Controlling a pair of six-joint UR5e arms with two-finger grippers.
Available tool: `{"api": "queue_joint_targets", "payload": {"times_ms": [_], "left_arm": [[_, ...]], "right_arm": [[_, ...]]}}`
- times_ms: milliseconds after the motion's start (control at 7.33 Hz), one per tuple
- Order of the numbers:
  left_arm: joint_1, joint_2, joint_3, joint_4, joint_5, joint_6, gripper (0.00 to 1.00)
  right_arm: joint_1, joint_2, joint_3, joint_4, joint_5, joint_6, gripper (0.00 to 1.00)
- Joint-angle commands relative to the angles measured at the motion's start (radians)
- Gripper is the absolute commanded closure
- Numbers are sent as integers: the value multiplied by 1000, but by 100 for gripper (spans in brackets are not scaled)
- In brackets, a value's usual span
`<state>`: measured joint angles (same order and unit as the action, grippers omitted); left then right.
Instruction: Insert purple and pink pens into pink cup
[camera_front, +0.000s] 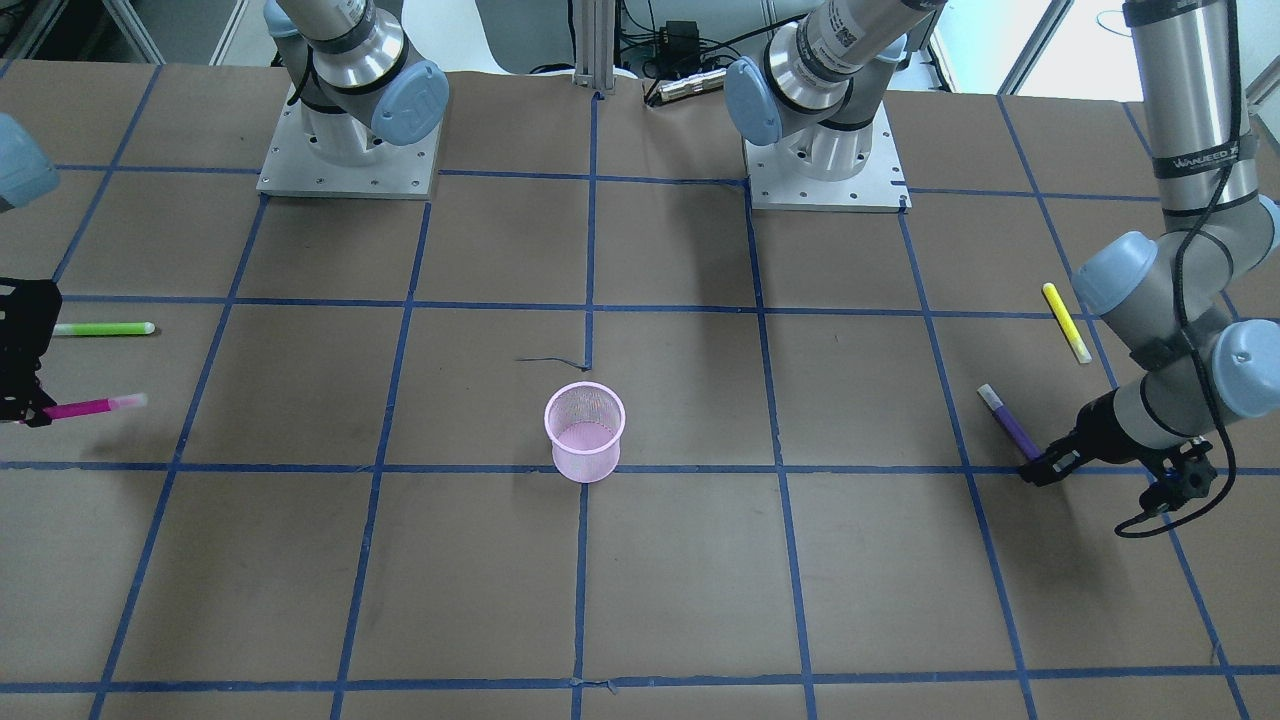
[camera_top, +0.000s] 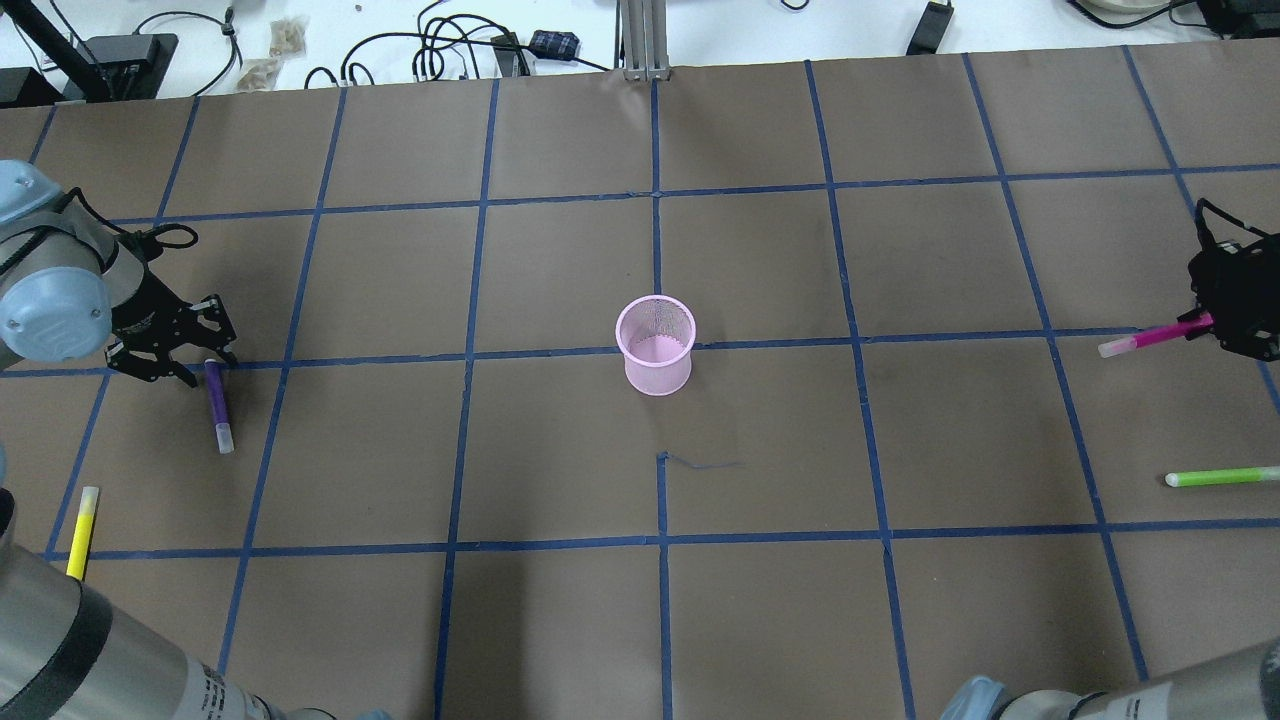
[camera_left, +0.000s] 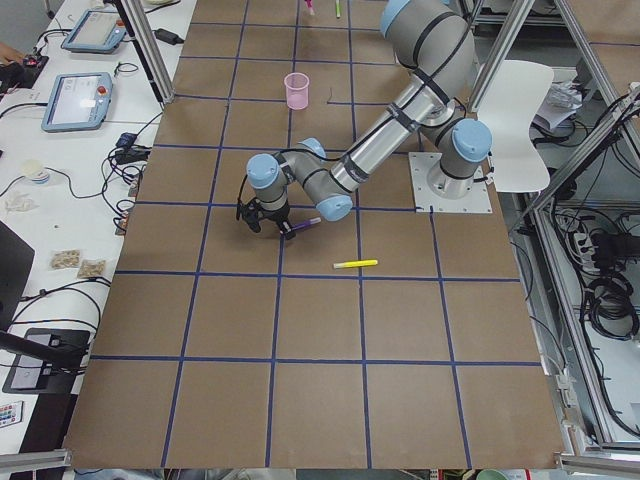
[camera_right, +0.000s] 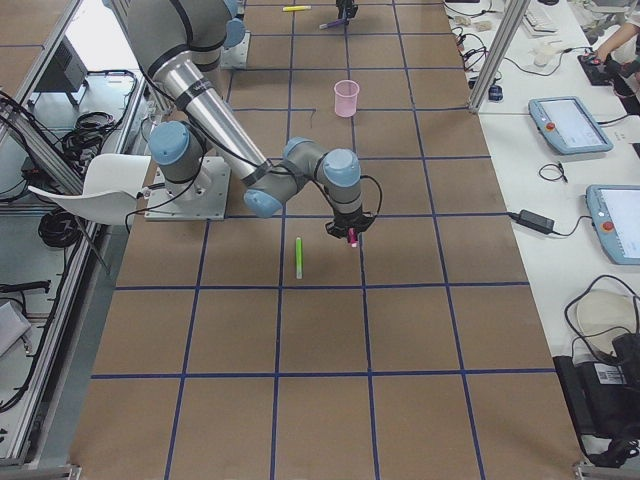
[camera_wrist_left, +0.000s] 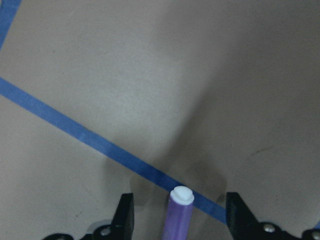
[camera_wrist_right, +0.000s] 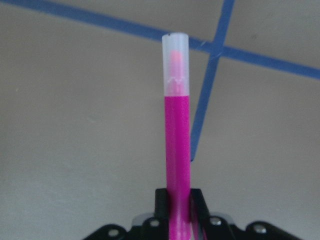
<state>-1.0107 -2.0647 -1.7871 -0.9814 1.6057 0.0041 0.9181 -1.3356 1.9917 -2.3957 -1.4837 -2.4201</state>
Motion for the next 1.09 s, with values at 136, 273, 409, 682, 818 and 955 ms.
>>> {"api": "queue_joint_targets", "payload": {"times_ms": [136,273,409,682,818,955], "left_arm": [[-3,1,12,-20,-1,4,100],[-8,17,17,-22,2,5,100],[-29,46,23,-22,8,5,100],[-66,72,63,-54,13,13,100],[-66,78,83,-71,13,13,100],[-71,84,104,-89,14,13,100]], "right_arm": [[265,-103,-1,0,-23,299,100],[344,-114,-1,1,-44,419,100],[420,-120,-4,1,-73,523,100],[583,-158,-42,54,-150,693,100],[664,-149,-72,62,-167,776,100],[742,-134,-95,78,-176,806,100]]}}
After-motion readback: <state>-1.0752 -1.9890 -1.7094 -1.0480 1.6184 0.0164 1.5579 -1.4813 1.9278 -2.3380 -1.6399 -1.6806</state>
